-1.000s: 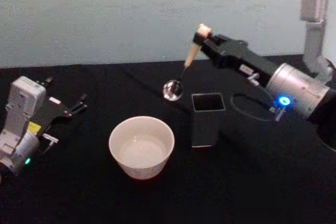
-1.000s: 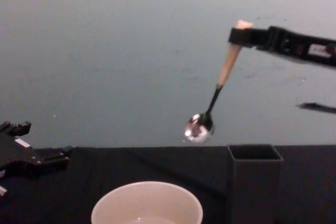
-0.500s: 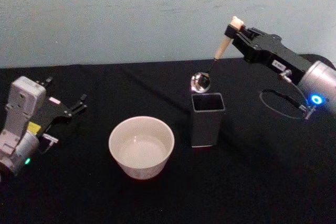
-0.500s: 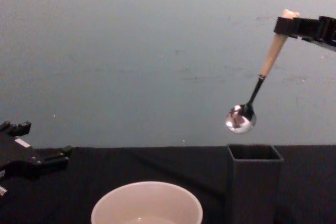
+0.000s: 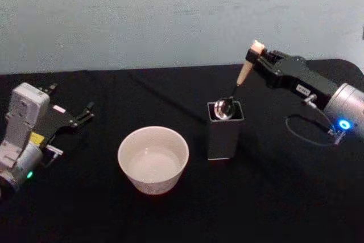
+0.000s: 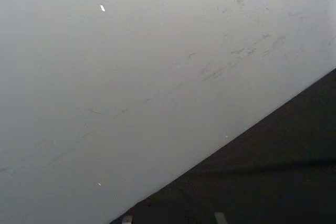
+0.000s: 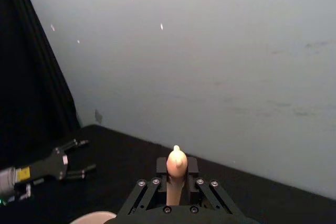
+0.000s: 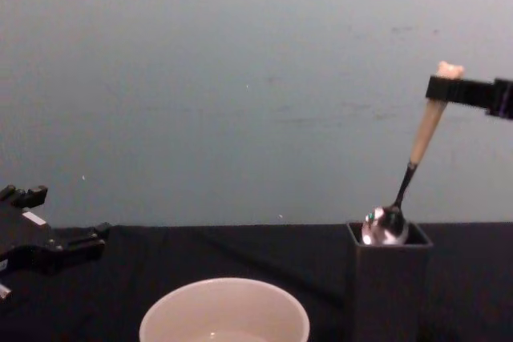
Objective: Pick up the stirring spoon with one hand, stir inside the cup, then place it back in its original position.
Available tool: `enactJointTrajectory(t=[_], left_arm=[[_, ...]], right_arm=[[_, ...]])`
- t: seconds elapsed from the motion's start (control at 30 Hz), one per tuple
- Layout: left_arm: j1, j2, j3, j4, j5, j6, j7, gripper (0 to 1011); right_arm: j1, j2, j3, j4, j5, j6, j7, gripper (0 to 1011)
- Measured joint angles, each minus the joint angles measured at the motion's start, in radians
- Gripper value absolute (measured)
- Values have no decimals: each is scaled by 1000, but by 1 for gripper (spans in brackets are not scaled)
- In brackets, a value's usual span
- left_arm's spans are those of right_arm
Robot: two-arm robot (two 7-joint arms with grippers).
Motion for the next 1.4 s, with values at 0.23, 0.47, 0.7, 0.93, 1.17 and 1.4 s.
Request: enactJointTrajectory(t=[0.23,0.47,0.7,0.93,1.17,1.4], left_arm=[[0,0,0,0,0,0,0,1001],[0,0,0,0,0,0,0,1001],[0,0,0,0,0,0,0,1001],[0,0,0,0,0,0,0,1001],[0,0,0,0,0,0,0,1001],[0,0,0,0,0,0,0,1001]], right_arm=[[6,-9,-36,37,-33,0,0,212],[18,-20,-63,79,-74,0,7,212],[26,-32,-83,118,-109,1,17,212],[32,-46,-91,146,-133,8,24,213],[33,-52,-92,156,-146,19,30,212],[32,-55,-94,162,-157,28,34,212]])
